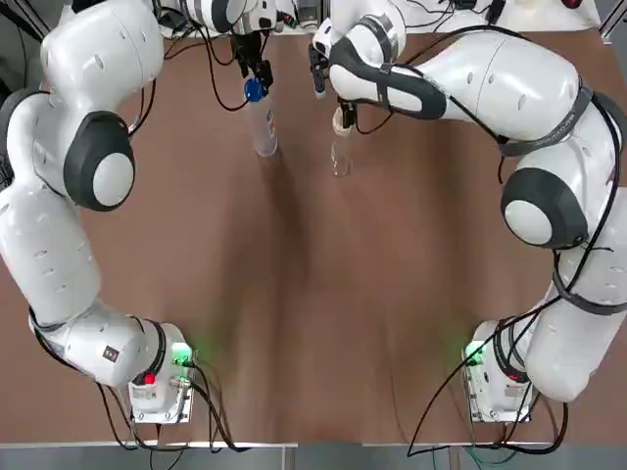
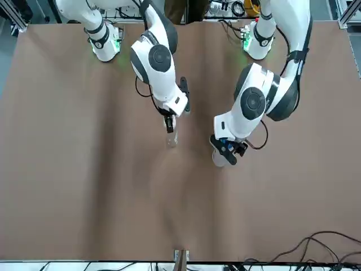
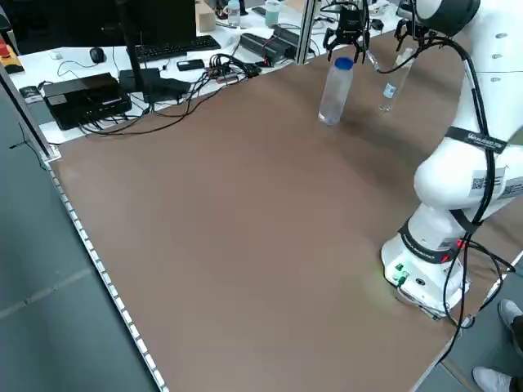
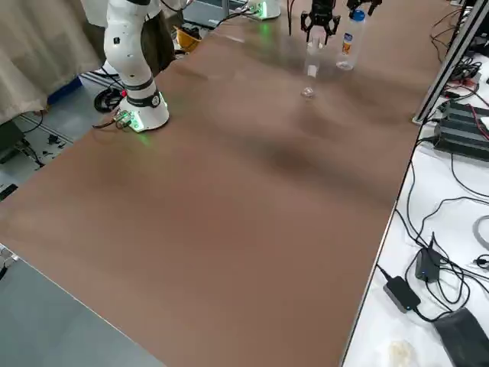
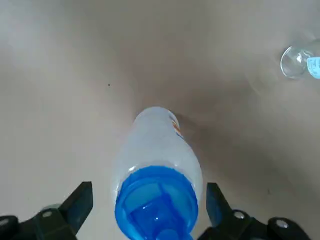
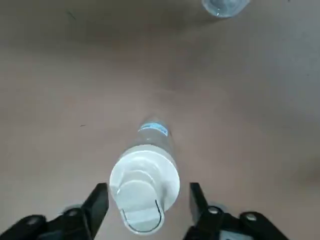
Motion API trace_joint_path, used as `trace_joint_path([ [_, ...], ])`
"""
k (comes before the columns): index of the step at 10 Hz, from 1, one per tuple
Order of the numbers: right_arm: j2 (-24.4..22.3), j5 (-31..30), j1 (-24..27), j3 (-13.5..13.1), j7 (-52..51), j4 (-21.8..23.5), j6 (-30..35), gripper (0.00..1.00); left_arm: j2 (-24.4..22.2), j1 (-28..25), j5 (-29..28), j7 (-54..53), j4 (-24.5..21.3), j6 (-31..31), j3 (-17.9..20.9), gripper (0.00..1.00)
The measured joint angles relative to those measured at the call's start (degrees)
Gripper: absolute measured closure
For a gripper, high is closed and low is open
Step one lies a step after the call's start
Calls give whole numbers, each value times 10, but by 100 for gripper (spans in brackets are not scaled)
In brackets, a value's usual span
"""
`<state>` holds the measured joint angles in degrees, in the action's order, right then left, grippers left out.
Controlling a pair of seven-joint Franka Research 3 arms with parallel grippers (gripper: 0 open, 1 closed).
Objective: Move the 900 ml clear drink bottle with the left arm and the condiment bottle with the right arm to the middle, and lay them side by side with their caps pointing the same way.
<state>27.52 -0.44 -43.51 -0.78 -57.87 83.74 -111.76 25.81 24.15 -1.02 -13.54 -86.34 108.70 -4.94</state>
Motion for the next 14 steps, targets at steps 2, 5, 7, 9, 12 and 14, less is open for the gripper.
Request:
trace_joint_path([
  [2, 0, 0, -6, 1, 0, 0, 0, 34, -3, -2, 0, -2, 0, 0, 0, 8],
  [5, 0, 1, -7, 1, 0, 0, 1, 60, -3, -2, 0, -3, -1, 0, 0, 19],
  [7, 0, 1, -7, 0, 0, 0, 3, 66, -3, -1, 0, -3, -3, 1, -1, 20],
  [9, 0, 1, -6, 0, 5, -1, 3, 66, -3, 0, 0, -3, -8, 5, -1, 22],
  [12, -3, 1, -6, -2, 90, -10, 22, 66, -5, -1, 0, -3, -9, 6, -1, 33],
  [14, -16, 1, -1, -7, 198, -15, 41, 66, -5, -2, -1, 3, -8, 7, -1, 33],
])
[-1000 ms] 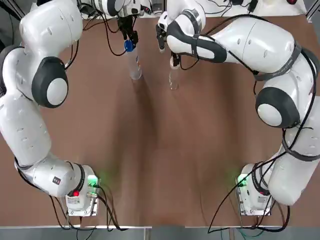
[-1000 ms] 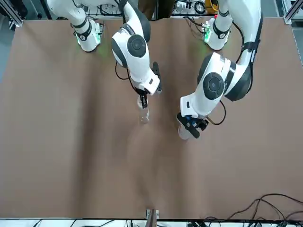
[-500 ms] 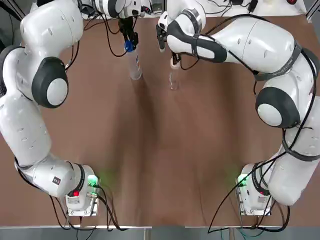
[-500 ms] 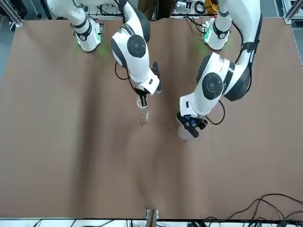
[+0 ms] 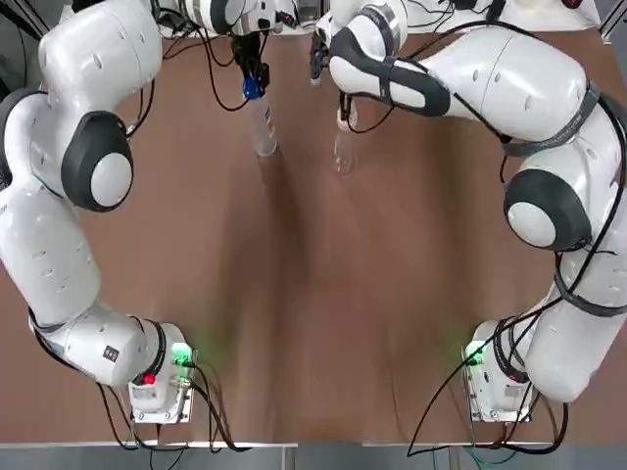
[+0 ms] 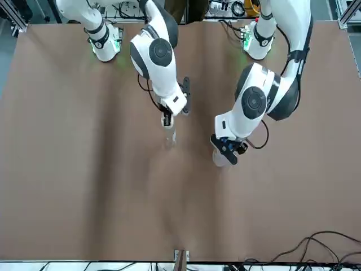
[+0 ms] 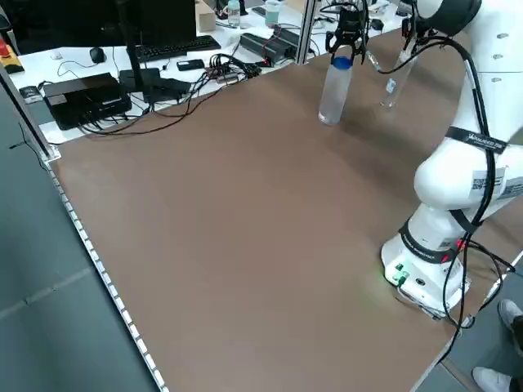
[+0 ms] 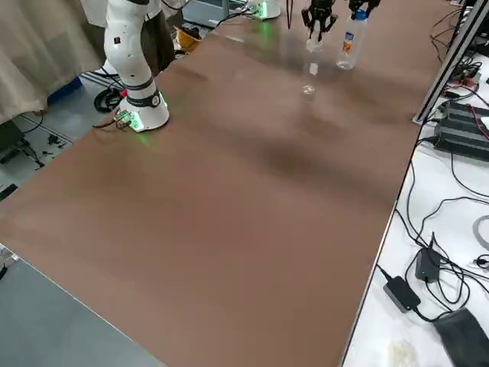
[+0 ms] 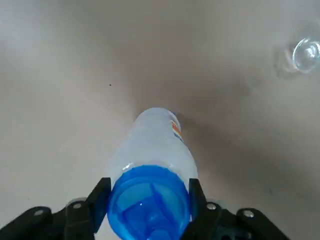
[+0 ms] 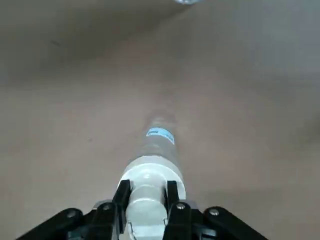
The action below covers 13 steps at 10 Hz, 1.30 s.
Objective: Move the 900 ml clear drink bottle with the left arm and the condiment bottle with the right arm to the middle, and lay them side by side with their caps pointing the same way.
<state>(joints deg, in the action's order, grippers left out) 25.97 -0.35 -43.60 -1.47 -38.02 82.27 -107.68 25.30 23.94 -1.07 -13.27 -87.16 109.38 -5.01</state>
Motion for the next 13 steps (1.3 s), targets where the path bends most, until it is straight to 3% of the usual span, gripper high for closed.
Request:
trace_joint_path([
  [2, -8, -1, 10, -3, 118, 0, 10, 66, -3, 2, 1, 65, 6, 3, -1, 33],
  [6, -9, -1, 38, -8, 316, 0, 9, 66, -4, 16, 1, 353, 26, 3, -4, 33],
  [13, -1, 0, 40, -6, 447, 0, -28, 66, 25, 19, 22, 827, 53, 6, -2, 33],
])
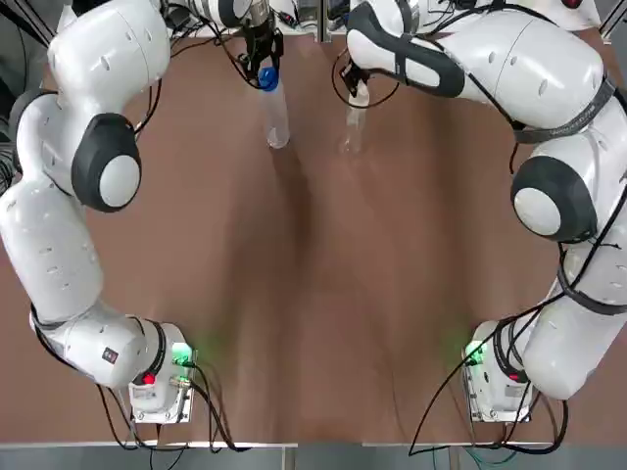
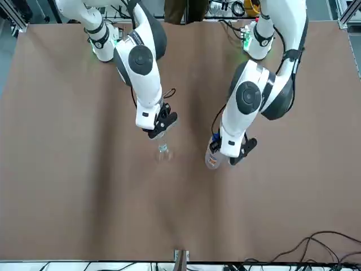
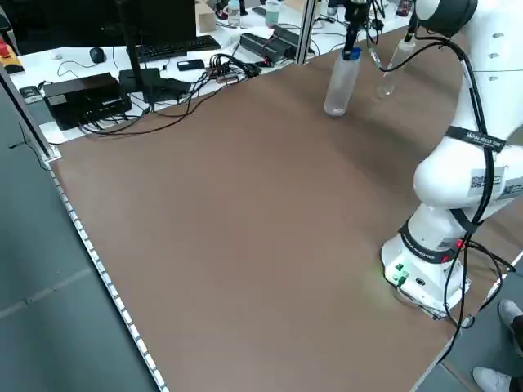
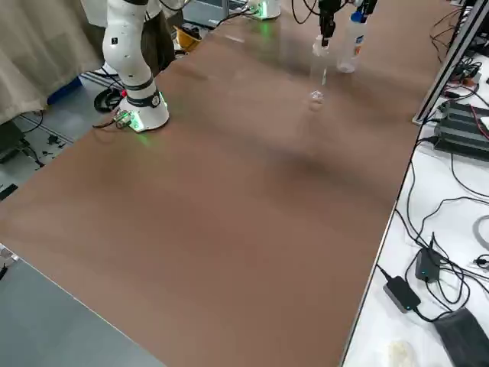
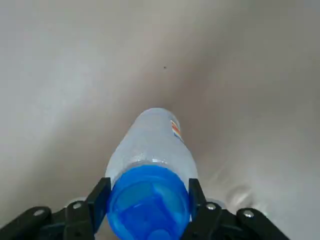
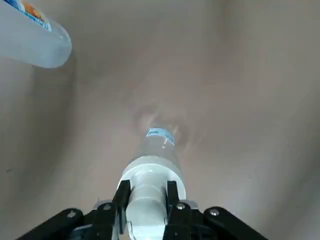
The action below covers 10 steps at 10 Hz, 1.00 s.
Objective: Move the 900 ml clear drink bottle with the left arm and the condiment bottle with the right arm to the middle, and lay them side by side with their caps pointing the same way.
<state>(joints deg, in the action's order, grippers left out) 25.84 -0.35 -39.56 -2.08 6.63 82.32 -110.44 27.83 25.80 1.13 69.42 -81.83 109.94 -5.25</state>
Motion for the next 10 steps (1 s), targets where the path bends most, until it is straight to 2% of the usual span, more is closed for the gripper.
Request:
trace_joint_path([
  [3, 25, 0, -4, 2, 12, -19, -7, 66, 6, 1, 3, 126, 7, 0, 0, 33],
  [9, 80, 0, -1, 1, 12, -88, 22, 66, 9, 0, 3, 169, 7, 0, 0, 30],
  [10, 80, 0, 0, 1, 13, -90, 24, 66, 10, 0, 3, 166, 7, 0, 0, 17],
])
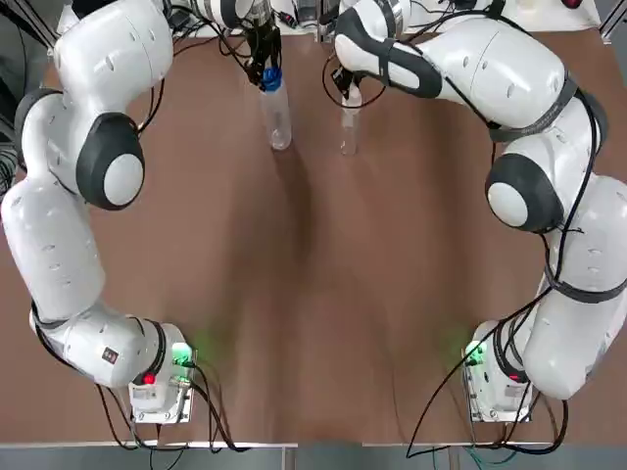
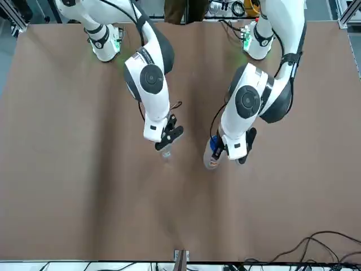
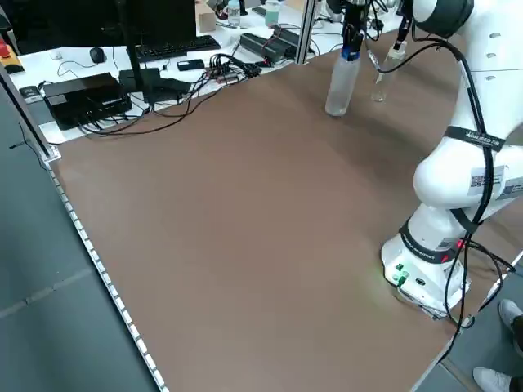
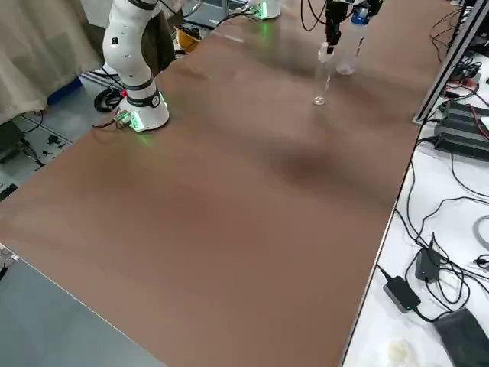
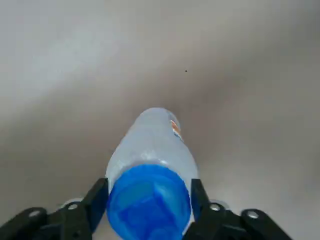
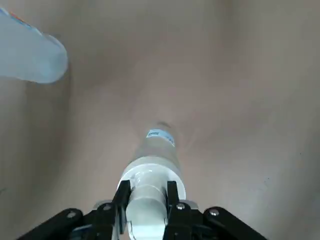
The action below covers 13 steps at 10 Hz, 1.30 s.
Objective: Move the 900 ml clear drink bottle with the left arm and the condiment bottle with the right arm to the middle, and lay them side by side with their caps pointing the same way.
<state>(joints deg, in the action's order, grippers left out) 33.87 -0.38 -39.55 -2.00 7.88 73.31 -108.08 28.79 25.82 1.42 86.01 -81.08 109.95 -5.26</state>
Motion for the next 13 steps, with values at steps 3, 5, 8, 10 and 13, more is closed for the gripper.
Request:
trace_joint_path([
  [3, 0, 0, 0, 0, 7, -1, 0, 66, 1, -1, 0, -8, 0, 0, 1, 0],
  [5, 0, 2, 0, 0, 25, -1, 0, 66, 1, -1, 0, -9, 1, 0, 1, 0],
  [8, 0, 11, 3, 0, 68, -1, 2, 66, -5, 0, 0, -19, 14, 0, 1, 0],
  [10, 1, 13, 5, -1, 87, -1, 2, 66, -37, -7, 0, -110, 23, -58, 3, 0],
  [13, 2, 14, 5, 0, 104, -1, 4, 65, -110, -55, -2, -289, 25, -137, 9, 0],
])
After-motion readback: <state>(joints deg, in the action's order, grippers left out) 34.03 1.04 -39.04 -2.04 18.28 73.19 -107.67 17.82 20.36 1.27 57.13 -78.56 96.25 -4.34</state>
